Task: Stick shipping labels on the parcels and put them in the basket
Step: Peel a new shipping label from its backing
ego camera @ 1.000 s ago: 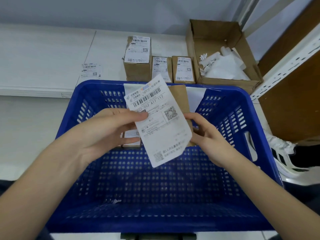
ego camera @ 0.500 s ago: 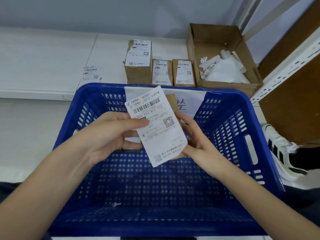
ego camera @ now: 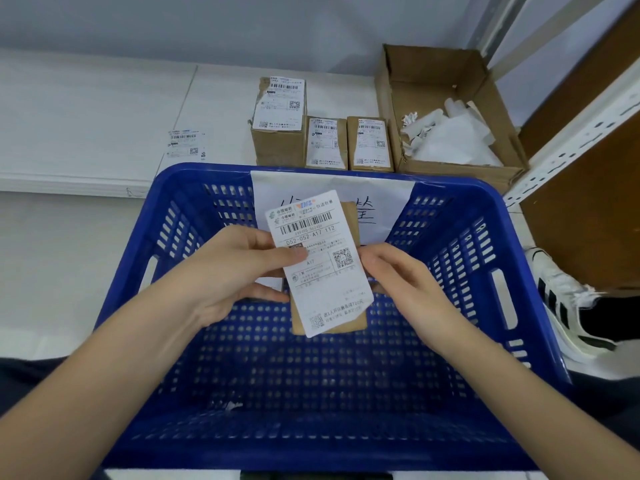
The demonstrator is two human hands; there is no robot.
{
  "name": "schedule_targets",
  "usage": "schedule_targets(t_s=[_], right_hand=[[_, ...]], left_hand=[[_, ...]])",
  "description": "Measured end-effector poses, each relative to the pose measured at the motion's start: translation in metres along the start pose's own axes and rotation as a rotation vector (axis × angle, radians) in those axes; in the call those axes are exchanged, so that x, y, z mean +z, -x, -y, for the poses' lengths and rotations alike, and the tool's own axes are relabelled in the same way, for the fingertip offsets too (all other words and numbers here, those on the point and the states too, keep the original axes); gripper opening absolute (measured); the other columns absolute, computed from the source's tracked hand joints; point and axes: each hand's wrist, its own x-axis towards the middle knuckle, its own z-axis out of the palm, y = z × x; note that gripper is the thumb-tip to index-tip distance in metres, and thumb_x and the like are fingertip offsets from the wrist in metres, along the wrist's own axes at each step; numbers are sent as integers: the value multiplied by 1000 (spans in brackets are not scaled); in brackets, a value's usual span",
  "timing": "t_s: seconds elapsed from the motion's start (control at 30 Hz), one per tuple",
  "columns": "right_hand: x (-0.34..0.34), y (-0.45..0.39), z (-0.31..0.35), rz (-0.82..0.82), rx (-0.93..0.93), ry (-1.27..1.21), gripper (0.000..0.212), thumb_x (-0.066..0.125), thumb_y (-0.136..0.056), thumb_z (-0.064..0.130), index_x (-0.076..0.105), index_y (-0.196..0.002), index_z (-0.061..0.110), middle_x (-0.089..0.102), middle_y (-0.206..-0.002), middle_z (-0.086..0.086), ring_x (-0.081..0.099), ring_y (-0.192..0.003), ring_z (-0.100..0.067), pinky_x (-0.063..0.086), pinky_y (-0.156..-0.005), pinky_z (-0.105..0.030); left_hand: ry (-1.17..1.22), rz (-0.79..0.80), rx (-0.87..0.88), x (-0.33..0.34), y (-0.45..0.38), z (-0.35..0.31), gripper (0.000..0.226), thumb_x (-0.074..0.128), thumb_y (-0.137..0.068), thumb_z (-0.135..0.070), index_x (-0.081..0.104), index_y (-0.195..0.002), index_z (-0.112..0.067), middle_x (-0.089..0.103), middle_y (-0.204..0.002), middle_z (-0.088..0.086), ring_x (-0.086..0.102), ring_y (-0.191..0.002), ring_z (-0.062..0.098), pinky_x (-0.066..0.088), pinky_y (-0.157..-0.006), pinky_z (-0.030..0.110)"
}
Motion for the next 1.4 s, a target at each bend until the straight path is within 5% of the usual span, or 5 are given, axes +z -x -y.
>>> schedule_targets(t_s=[0.17, 0.33, 0.63, 1.0, 1.4], right_hand=[[4, 1, -1, -13, 14, -13, 15, 57, -91, 18, 69, -94, 9, 73, -98, 2, 67, -93, -8, 52, -81, -19], [3, 0, -5, -43, 12, 5, 9, 66, -86, 8, 68, -78, 8, 72, -96, -10, 65, -99, -26, 51, -94, -38], [4, 2, -2, -8, 46, -43, 13, 66, -84, -1, 65, -73, -7, 73, -97, 7, 62, -98, 9, 47, -80, -8], [4, 3, 0, -21, 82, -38, 15, 70, -82, 3, 71, -68, 7, 72, -105, 7, 57, -113, 5, 46, -97, -17], [3, 4, 2, 6, 56, -47, 14, 66, -84, -2, 70, -71, 1, 70, -108, 8, 59, -106, 10, 46, -85, -9]], left_hand=[[-36, -34, -6, 3, -3, 2, 15, 67, -86, -12, 72, -100, -8, 75, -94, 1, 71, -90, 14, 61, -72, 36], [-81, -62, -9, 4, -6, 5, 15, 68, -85, -11, 71, -100, -8, 76, -93, 0, 71, -89, 13, 61, -72, 37], [-143, -132, -3, 6, -8, 7, 12, 70, -85, -14, 72, -96, -9, 76, -87, -3, 71, -82, 8, 61, -69, 36], [-184, -199, 31, 7, -10, 9, 12, 72, -85, -17, 73, -93, -8, 76, -86, -4, 70, -86, 11, 61, -72, 42], [-170, -194, 75, 6, -9, 10, 7, 73, -84, -17, 73, -90, -14, 75, -86, -7, 70, -83, 9, 61, -71, 41]])
